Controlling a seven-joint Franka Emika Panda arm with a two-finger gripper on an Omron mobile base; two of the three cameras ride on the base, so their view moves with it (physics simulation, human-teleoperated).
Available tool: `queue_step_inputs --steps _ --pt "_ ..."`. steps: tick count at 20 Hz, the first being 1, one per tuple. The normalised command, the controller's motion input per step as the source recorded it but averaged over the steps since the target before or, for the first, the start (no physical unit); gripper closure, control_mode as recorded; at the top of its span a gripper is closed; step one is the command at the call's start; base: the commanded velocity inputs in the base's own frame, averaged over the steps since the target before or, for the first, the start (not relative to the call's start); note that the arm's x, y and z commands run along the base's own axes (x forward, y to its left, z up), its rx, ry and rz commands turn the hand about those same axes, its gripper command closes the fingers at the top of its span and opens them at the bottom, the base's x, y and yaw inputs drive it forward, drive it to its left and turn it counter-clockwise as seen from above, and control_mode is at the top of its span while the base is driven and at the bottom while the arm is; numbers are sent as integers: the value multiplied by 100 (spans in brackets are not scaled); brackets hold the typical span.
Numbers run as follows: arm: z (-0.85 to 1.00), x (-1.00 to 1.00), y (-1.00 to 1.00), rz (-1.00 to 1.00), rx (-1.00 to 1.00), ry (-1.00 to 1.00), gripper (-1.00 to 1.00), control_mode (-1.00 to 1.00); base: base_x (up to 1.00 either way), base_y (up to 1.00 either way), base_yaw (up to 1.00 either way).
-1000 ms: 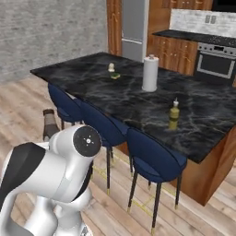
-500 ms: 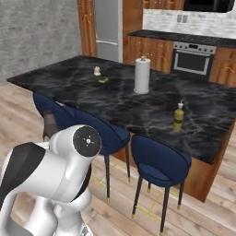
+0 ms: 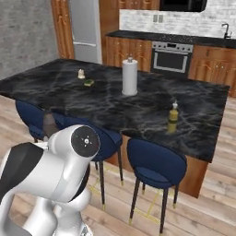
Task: Move the oil and vinegar bottle and syrup bottle from the cabinet to the dining counter.
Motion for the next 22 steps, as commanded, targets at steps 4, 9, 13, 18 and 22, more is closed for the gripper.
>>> queue_step_inputs --steps 4,9,13,18,22 --pt "0 0 0 0 0 0 100 100 52 0 -23" --pt "0 0 0 0 0 0 100 100 50 20 -26" --pt "0 0 0 0 0 0 100 100 49 48 -30" --pt "0 0 0 0 0 0 100 100 47 55 -31" --pt "0 0 0 0 0 0 100 100 60 38 -27"
